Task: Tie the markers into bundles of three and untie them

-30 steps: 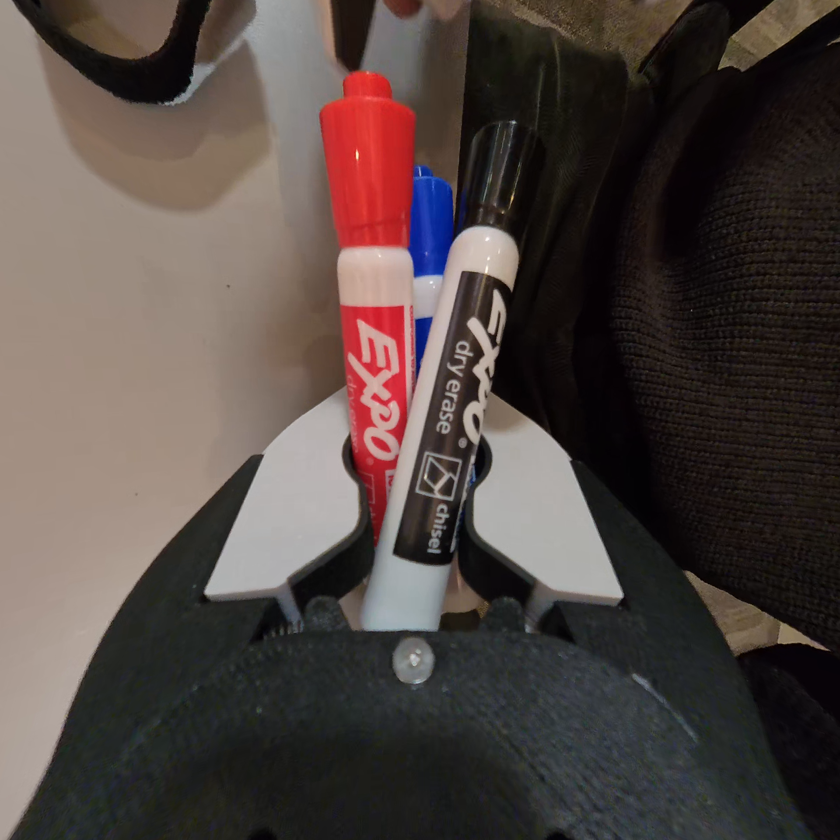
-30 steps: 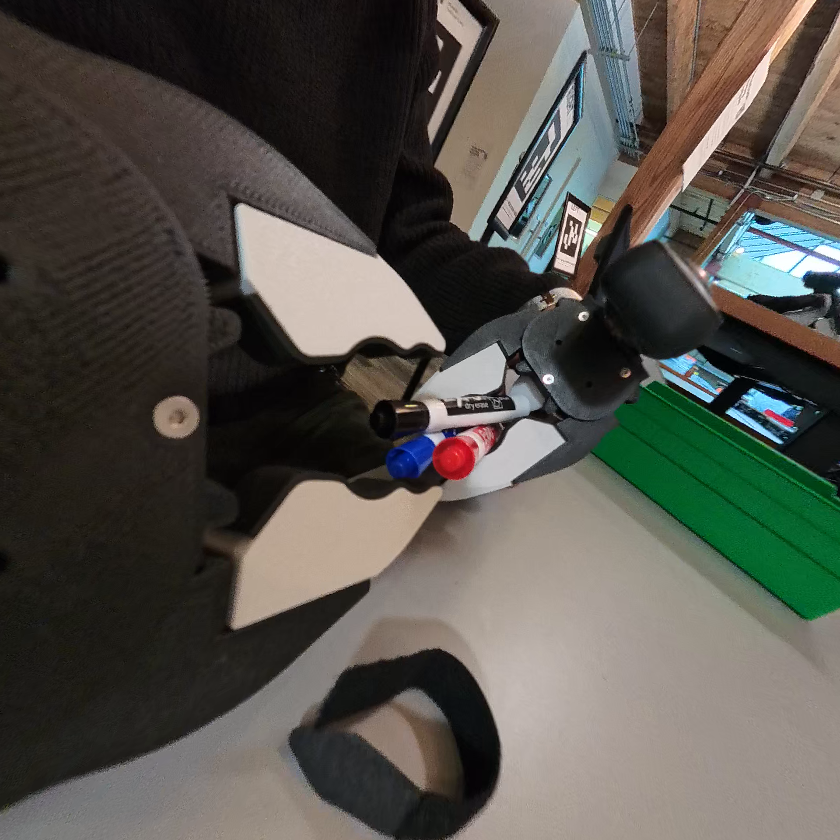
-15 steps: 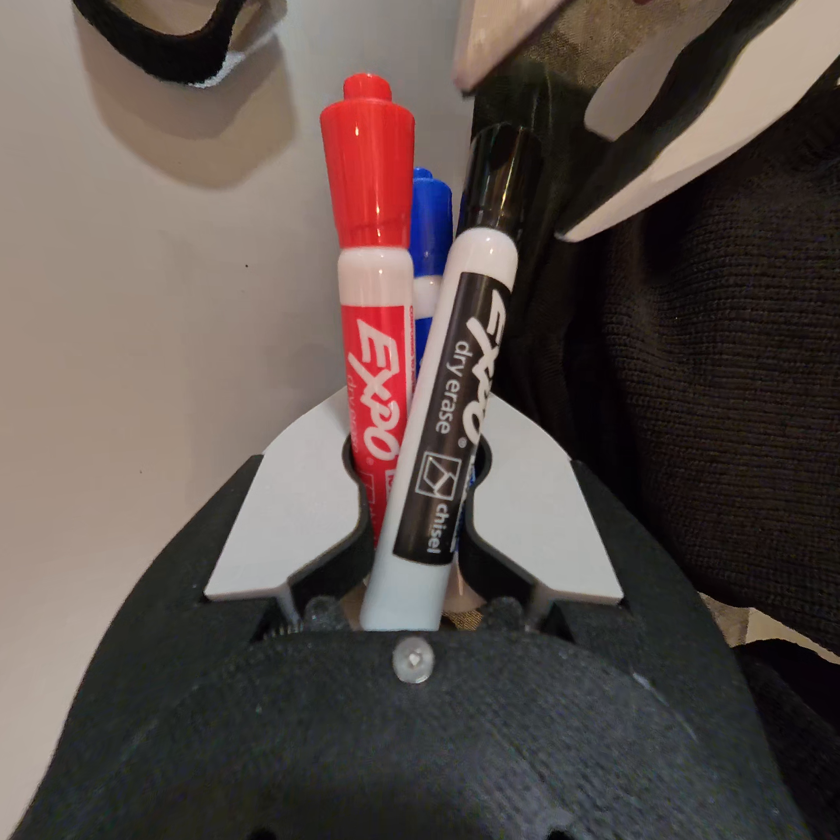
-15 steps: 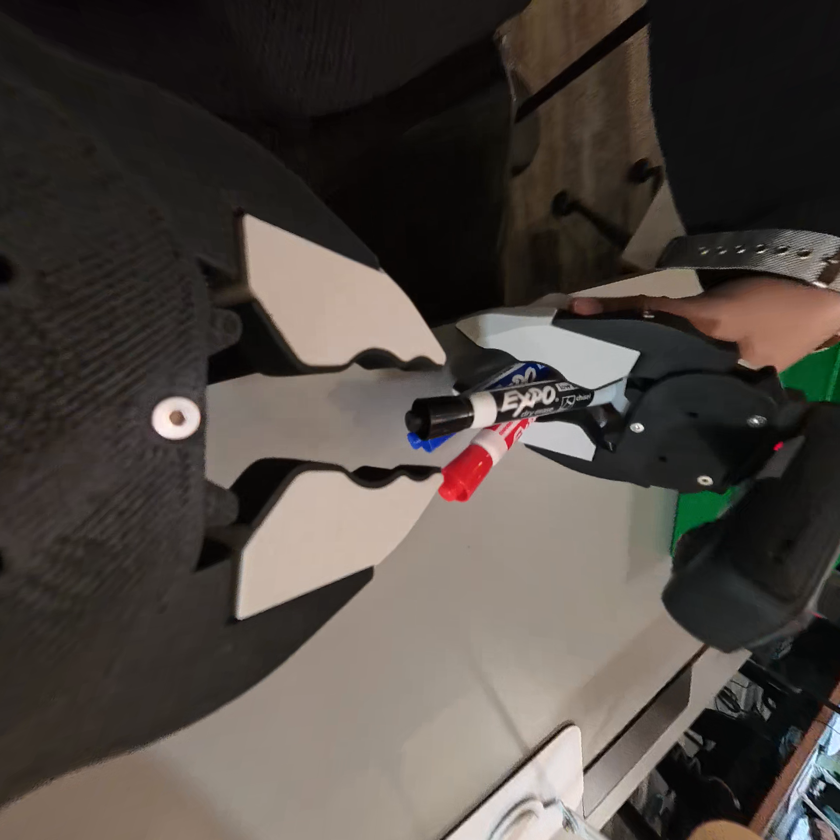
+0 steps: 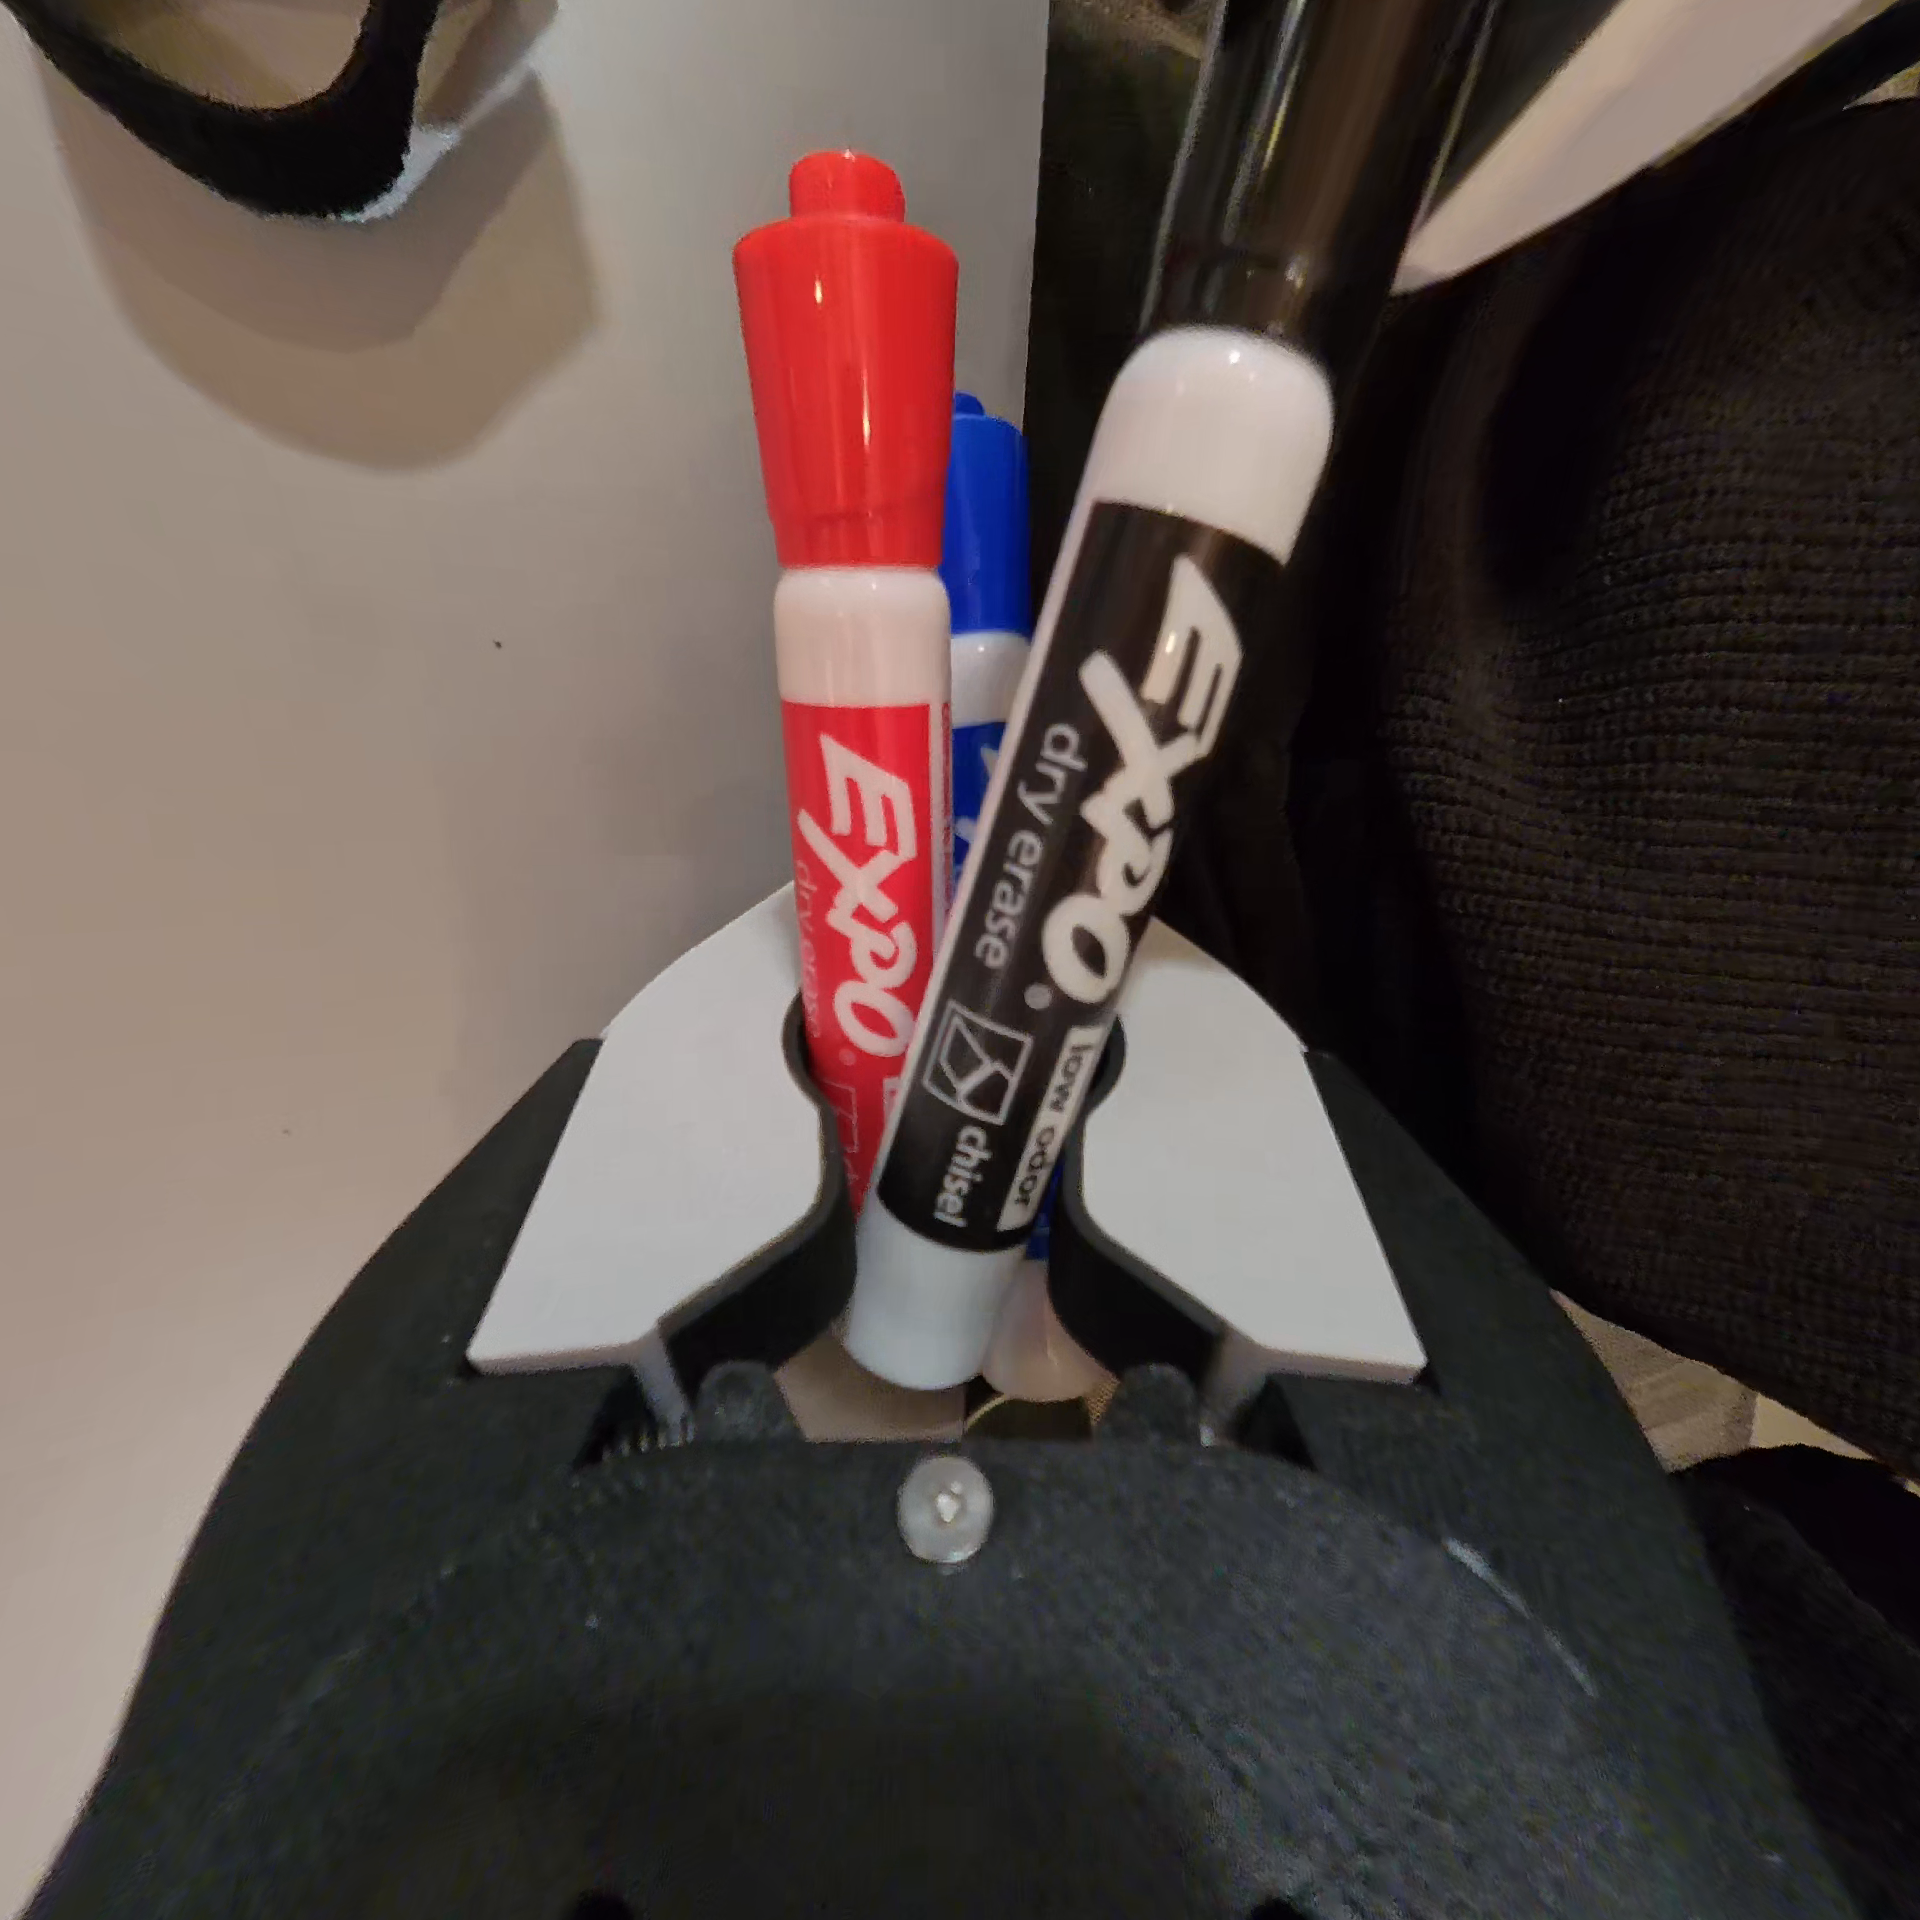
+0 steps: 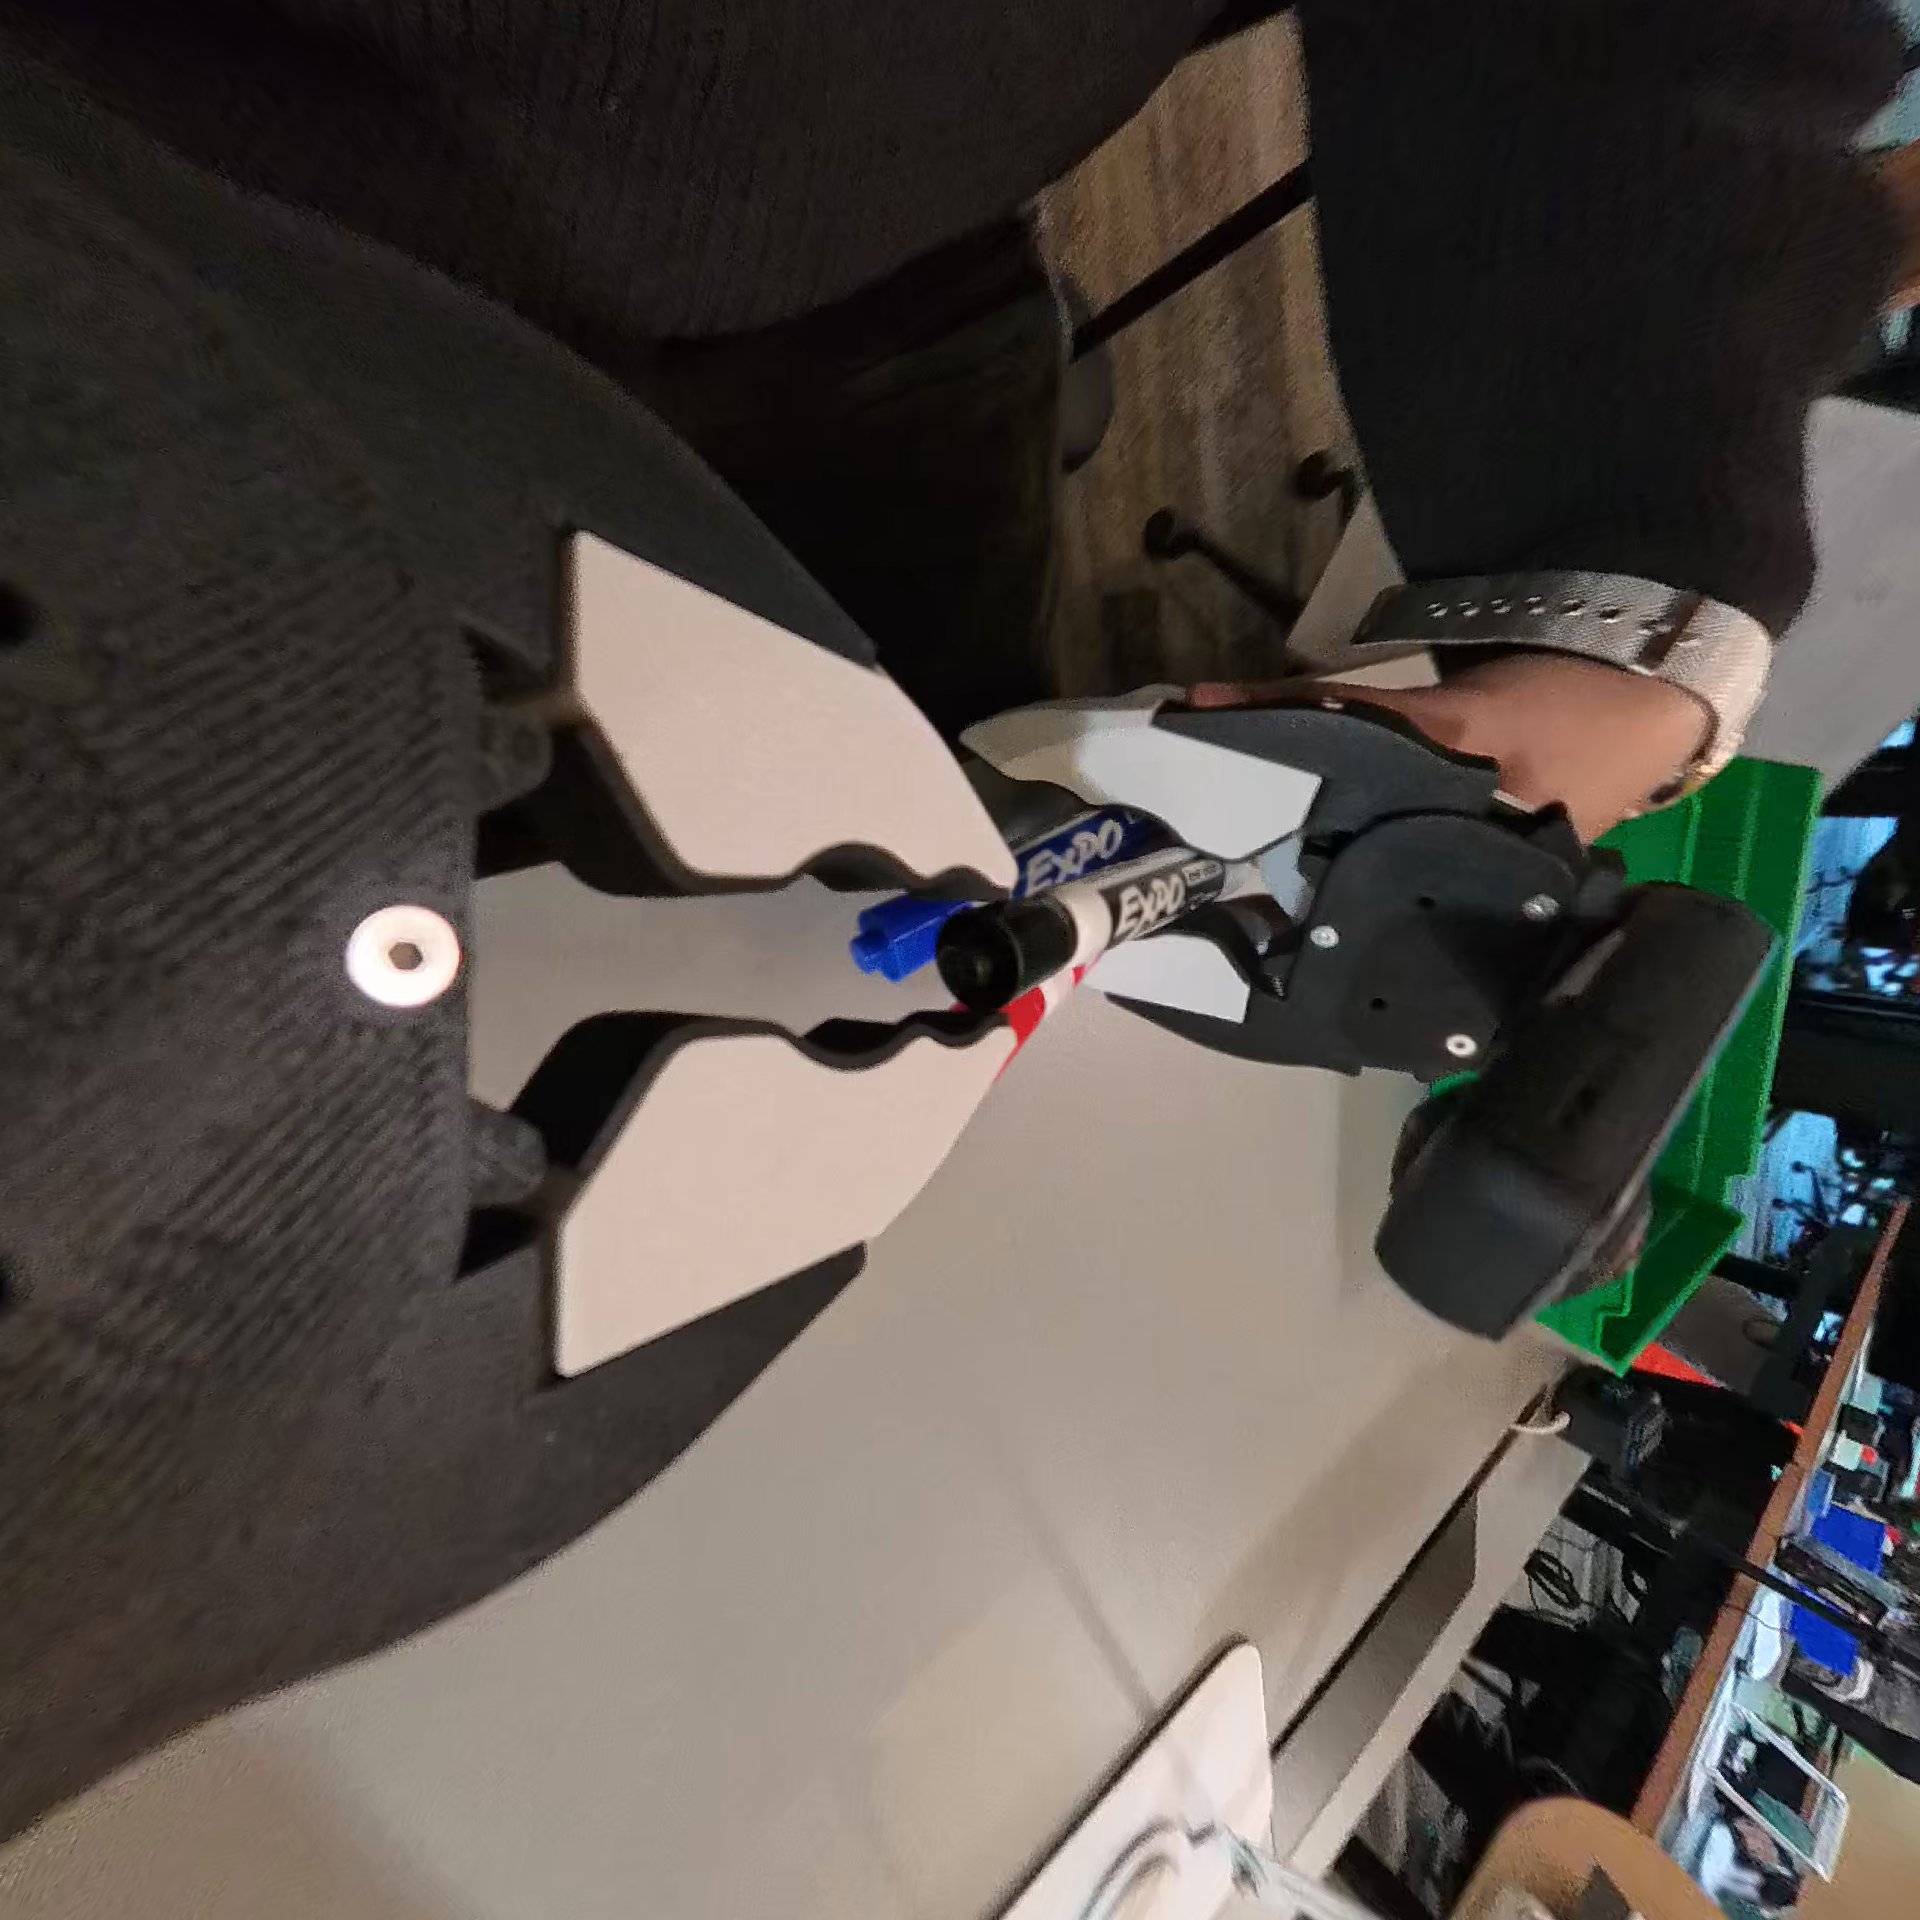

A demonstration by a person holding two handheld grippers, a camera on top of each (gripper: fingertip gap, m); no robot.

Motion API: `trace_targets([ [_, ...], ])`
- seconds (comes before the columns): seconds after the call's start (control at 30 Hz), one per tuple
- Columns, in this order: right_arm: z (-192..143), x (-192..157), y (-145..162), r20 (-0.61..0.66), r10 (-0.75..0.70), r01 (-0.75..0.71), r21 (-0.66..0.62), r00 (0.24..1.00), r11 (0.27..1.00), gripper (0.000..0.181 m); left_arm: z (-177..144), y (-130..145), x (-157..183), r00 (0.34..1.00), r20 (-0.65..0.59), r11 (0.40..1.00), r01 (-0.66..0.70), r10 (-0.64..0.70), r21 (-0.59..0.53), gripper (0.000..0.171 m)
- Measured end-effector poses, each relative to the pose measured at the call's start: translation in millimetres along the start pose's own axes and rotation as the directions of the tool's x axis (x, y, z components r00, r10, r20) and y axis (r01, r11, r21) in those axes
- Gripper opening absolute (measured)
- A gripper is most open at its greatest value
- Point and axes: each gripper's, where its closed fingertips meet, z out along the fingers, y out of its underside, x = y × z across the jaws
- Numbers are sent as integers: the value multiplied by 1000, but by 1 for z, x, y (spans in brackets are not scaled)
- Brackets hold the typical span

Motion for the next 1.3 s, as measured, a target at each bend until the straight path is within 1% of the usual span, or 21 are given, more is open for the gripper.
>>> trace_targets([
  [0.13,-5,5,-7,54,137,-140,64,989,988,20,1,0,0,1000,23,1000,-19,20,-20,45],
  [0.23,-9,10,-16,89,251,-261,128,964,957,20,2,-1,1,1000,20,999,-23,24,-22,45],
  [0.33,-21,25,-26,104,354,-369,221,929,903,19,1,-1,1,1000,12,1000,-16,16,-13,45],
  [0.43,-36,44,-26,120,442,-457,281,889,844,19,0,0,-1,1000,13,1000,-15,15,-7,46],
  [0.53,-51,61,-28,100,481,-484,348,871,803,19,0,0,-2,1000,17,1000,-18,18,-3,46],
  [0.57,-56,69,-27,81,500,-491,372,862,788,19,-1,1,-2,1000,19,1000,-19,19,-3,46],
  [0.63,-66,91,-16,4,562,-517,397,827,758,19,-1,1,-3,1000,22,1000,-18,18,-4,45],
  [0.7,-75,114,3,-75,639,-561,408,765,720,19,-2,2,-4,1000,23,1000,-16,16,-2,45],
  [0.77,-83,134,28,-142,731,-636,402,667,658,19,-3,2,-5,1000,25,1000,-14,14,0,45],
  [0.83,-86,147,56,-183,809,-718,382,558,582,19,-3,3,-6,1000,29,1000,-12,12,4,45],
  [0.9,-87,152,76,-170,873,-791,372,457,486,19,-4,3,-8,1000,31,1000,-7,7,10,45],
  [0.97,-89,155,86,-135,916,-835,379,377,400,19,-5,3,-9,999,33,1000,-4,4,17,45],
  [1.0,-91,157,90,-131,928,-842,390,350,373,19,-5,3,-10,999,34,1000,-2,2,19,45],
  [1.07,-94,159,97,-147,932,-850,383,331,362,19,-5,3,-10,999,37,1000,0,-1,20,45],
  [1.17,-93,159,102,-192,919,-847,358,344,392,20,-6,3,-11,999,41,1000,2,-3,19,45],
  [1.3,-87,154,102,-193,912,-855,322,362,407,21,-6,3,-11,999,42,1000,4,-5,20,45],
])
